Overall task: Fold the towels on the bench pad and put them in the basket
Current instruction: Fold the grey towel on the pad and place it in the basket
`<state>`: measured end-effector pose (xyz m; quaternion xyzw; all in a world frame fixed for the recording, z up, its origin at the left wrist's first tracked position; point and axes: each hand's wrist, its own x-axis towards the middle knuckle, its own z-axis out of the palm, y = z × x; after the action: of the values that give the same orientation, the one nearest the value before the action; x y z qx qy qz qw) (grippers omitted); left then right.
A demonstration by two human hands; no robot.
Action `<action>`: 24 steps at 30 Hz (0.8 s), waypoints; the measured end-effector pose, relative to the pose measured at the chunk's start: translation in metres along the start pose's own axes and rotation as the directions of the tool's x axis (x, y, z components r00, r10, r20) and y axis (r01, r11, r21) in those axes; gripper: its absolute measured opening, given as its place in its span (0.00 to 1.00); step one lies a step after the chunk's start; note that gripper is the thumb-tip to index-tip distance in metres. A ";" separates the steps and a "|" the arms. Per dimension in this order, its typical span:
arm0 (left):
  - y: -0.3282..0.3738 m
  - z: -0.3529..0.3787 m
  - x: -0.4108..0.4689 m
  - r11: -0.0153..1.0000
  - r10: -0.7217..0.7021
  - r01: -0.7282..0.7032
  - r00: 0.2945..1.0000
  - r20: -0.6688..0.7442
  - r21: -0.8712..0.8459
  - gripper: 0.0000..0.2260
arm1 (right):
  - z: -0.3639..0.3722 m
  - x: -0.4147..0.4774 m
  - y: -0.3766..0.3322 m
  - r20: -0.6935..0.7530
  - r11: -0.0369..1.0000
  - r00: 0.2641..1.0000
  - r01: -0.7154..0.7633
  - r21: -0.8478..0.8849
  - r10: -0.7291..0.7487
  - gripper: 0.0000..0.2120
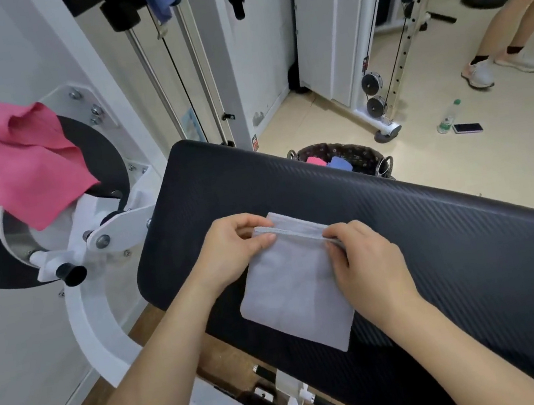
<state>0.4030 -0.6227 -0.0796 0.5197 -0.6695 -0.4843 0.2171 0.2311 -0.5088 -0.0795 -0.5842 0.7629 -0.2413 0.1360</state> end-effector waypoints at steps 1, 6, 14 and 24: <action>-0.001 0.001 0.001 1.000 0.007 -0.007 1.000 -0.019 0.011 0.05 | 0.001 0.001 0.001 -0.009 1.000 1.000 0.007 -0.018 -0.007 0.10; 0.001 0.013 0.007 0.949 0.137 -0.114 0.989 -0.057 0.295 0.02 | 0.007 0.006 0.002 -0.024 0.994 0.999 -0.029 -0.102 0.027 0.10; 0.001 0.028 0.007 0.793 0.288 -0.194 0.955 -0.074 0.578 0.08 | 0.012 0.008 0.002 -0.065 0.980 0.997 -0.050 -0.193 0.039 0.08; -0.004 0.034 0.013 0.659 0.460 -0.234 0.877 -0.137 0.715 0.10 | 0.016 0.010 0.018 -0.243 0.770 0.748 0.514 -0.377 -0.618 0.14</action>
<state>0.3729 -0.6200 -0.1013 0.4912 -0.8444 -0.0680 0.2027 0.2209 -0.5182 -0.1020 -0.7498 0.5847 -0.2591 -0.1698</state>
